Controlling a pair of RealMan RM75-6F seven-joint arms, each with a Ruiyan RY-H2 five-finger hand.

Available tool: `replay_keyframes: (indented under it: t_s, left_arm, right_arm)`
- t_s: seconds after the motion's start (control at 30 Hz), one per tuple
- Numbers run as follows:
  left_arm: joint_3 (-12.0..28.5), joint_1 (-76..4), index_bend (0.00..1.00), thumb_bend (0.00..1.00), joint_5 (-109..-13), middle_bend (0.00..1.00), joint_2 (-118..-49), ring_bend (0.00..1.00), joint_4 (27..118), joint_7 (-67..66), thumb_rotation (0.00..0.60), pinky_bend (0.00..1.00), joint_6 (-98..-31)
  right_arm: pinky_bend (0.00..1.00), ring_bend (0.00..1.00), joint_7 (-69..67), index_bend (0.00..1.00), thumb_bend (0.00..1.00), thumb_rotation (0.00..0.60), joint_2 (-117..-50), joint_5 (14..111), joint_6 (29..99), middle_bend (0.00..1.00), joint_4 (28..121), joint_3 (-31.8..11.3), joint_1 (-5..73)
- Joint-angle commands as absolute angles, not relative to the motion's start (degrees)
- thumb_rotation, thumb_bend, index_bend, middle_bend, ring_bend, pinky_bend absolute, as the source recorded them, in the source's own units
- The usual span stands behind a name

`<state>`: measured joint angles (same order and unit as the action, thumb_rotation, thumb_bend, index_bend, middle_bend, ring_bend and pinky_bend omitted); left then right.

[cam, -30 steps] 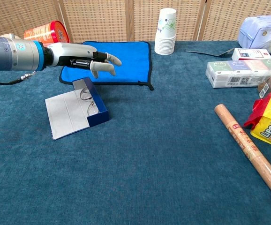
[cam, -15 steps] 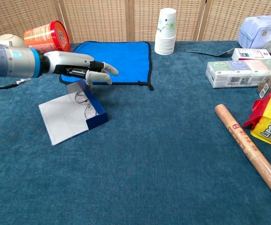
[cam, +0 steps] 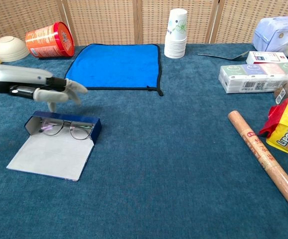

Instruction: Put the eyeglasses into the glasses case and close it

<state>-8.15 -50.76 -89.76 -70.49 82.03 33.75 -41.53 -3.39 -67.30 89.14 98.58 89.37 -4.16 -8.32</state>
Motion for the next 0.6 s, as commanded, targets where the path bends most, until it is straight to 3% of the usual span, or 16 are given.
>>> replay_keyframes:
  t_s: [0.03, 0.6]
  left_arm:
    - [-9.3, -48.8, 0.05, 0.24, -88.7, 0.17, -68.4, 0.11, 85.0, 31.2, 0.096, 0.31, -42.4]
    - [-10.3, -43.8, 0.05, 0.24, -88.0, 0.17, -64.4, 0.10, 90.6, 25.9, 0.089, 0.29, -45.0]
  right_arm:
    - [0.28, 0.09, -3.6, 0.00, 0.41, 0.600, -67.4, 89.3, 98.6, 0.06, 89.1, -4.1, -8.2]
    - [0.28, 0.09, -5.2, 0.00, 0.41, 0.600, -68.1, 90.2, 98.0, 0.06, 87.6, -3.9, -7.2]
